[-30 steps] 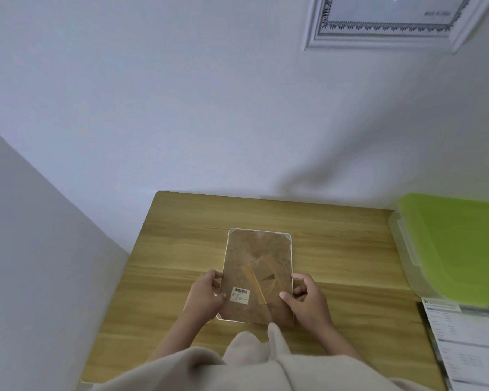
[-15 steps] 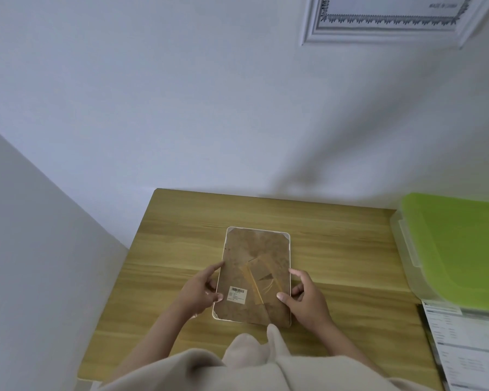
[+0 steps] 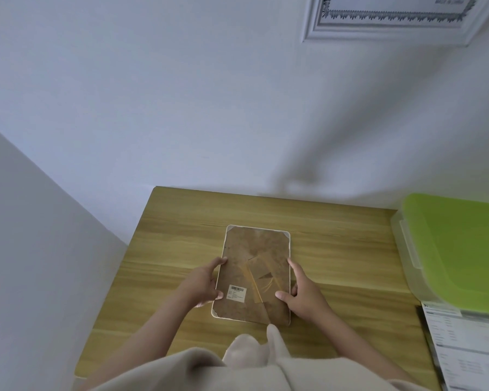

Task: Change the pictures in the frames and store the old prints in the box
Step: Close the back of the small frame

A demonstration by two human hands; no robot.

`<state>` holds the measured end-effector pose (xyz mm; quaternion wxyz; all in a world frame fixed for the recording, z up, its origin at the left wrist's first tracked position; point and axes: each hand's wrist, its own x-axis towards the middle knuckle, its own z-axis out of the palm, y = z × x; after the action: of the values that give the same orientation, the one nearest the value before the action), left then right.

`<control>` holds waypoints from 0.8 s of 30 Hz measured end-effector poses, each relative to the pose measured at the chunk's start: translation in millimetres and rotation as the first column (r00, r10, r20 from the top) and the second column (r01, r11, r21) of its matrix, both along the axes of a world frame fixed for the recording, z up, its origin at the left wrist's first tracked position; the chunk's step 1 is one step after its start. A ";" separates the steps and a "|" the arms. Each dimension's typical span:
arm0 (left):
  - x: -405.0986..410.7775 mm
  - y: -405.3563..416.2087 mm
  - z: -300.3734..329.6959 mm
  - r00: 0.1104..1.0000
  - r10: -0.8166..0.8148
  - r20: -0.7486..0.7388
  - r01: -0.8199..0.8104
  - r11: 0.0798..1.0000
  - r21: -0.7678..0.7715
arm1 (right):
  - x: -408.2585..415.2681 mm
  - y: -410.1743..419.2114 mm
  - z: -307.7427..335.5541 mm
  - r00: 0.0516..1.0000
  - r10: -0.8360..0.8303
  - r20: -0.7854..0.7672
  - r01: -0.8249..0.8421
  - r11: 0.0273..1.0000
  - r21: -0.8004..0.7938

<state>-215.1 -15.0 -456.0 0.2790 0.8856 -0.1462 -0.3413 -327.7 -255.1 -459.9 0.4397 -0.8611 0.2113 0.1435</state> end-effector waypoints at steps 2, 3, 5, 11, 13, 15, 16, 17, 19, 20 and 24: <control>-1.1 -2.9 1.6 1.000 -0.008 0.005 0.008 1.000 0.009 | 2.3 1.7 0.5 1.000 0.020 -0.021 -0.021 1.000 -0.010; -1.5 -3.6 1.6 1.000 -0.021 0.006 0.021 1.000 0.014 | 3.0 2.8 0.6 0.999 0.025 -0.035 -0.026 1.000 -0.014; -2.0 -3.7 0.7 0.999 -0.037 -0.010 0.037 0.999 0.016 | 4.3 4.3 1.4 0.997 0.042 -0.066 -0.044 0.998 -0.042; -2.3 0.4 3.2 0.981 -0.083 -0.174 0.068 0.993 -0.093 | 10.6 -5.8 11.0 0.957 0.234 -0.169 -0.237 0.972 0.002; -3.2 -0.8 3.7 0.981 -0.081 -0.174 0.064 0.993 -0.100 | 11.0 -5.2 12.6 0.936 0.283 -0.211 -0.290 0.957 -0.003; -4.3 -1.8 2.4 0.985 -0.069 -0.160 0.051 0.992 -0.112 | 10.9 -3.6 10.8 0.932 0.292 -0.214 -0.306 0.951 -0.036; -5.4 -1.7 2.0 0.986 -0.062 -0.155 0.043 0.992 -0.121 | 10.3 -3.3 9.4 0.935 0.290 -0.206 -0.306 0.951 -0.051; -6.6 -1.4 1.3 0.987 -0.053 -0.152 0.034 0.991 -0.126 | 9.6 -3.0 8.3 0.938 0.288 -0.195 -0.305 0.950 -0.063; -8.2 -0.2 -2.5 0.990 -0.037 -0.139 0.019 0.992 -0.127 | 7.4 -2.2 7.8 0.944 0.276 -0.180 -0.292 0.954 -0.070; -8.5 -0.1 -4.9 0.991 -0.027 -0.129 0.012 0.992 -0.123 | 6.8 -2.1 7.7 0.949 0.263 -0.173 -0.278 0.959 -0.065; -7.4 0.6 -12.7 0.999 0.001 -0.051 -0.005 0.997 -0.082 | 9.8 -2.6 7.3 0.963 0.212 -0.167 -0.223 0.974 -0.046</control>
<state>-222.5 -14.4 -468.8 0.3195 0.8645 -0.1517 -0.3572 -317.9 -257.7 -452.5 0.3747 -0.8784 0.1547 0.2529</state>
